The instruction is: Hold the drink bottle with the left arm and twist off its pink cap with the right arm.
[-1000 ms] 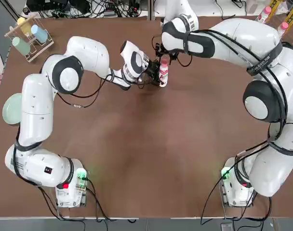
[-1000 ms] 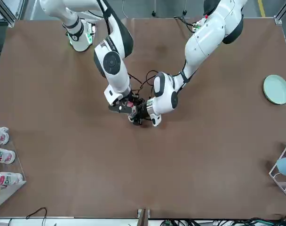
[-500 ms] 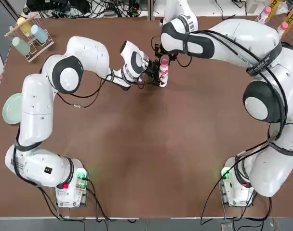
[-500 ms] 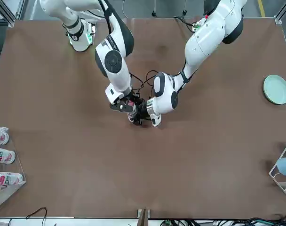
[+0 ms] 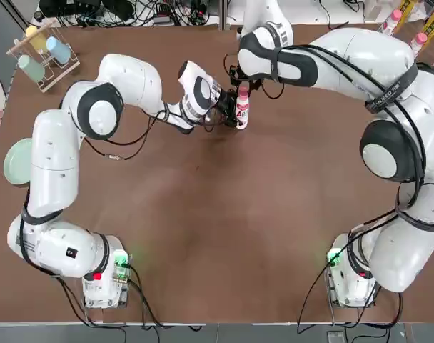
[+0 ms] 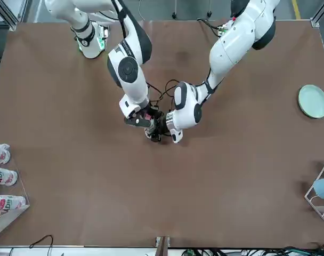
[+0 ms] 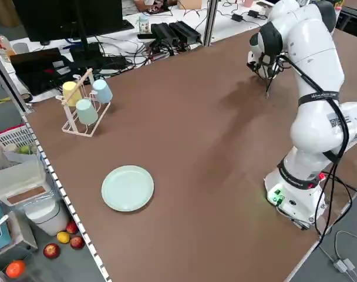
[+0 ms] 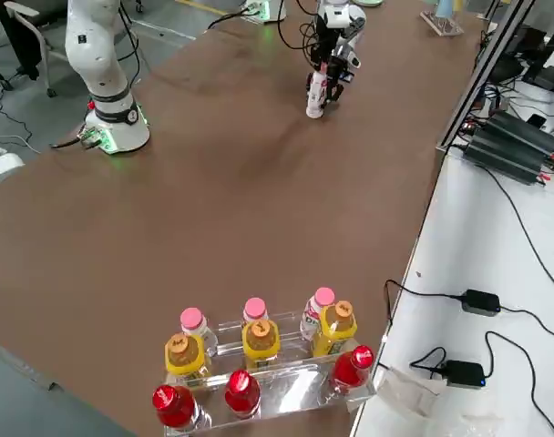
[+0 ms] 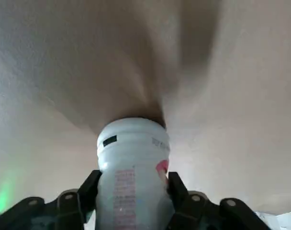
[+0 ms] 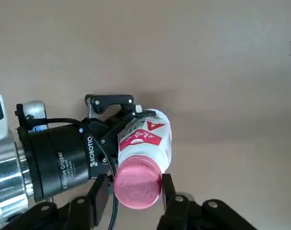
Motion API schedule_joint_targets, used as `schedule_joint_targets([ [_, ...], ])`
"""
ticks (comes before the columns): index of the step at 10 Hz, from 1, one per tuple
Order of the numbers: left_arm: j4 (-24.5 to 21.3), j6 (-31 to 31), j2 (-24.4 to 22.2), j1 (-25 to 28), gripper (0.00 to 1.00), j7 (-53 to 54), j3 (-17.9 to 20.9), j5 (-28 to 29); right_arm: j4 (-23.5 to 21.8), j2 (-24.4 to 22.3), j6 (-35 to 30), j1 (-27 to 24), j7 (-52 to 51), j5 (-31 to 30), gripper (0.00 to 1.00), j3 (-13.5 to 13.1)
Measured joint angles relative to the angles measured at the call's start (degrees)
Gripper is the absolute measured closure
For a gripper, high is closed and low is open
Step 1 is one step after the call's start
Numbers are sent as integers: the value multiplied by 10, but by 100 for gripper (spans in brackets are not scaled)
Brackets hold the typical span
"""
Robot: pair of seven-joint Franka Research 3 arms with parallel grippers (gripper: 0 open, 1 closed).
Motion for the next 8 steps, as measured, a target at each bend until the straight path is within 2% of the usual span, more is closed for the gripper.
schedule_joint_targets([
  [3, 1, 0, 0, 0, 37, -1, 0, 0, 1, -1, -2, 0, 0, 0, 57, -2],
  [8, 1, 0, 1, 0, 37, -1, 0, 0, 1, -1, -2, -1, 0, 0, 57, -2],
])
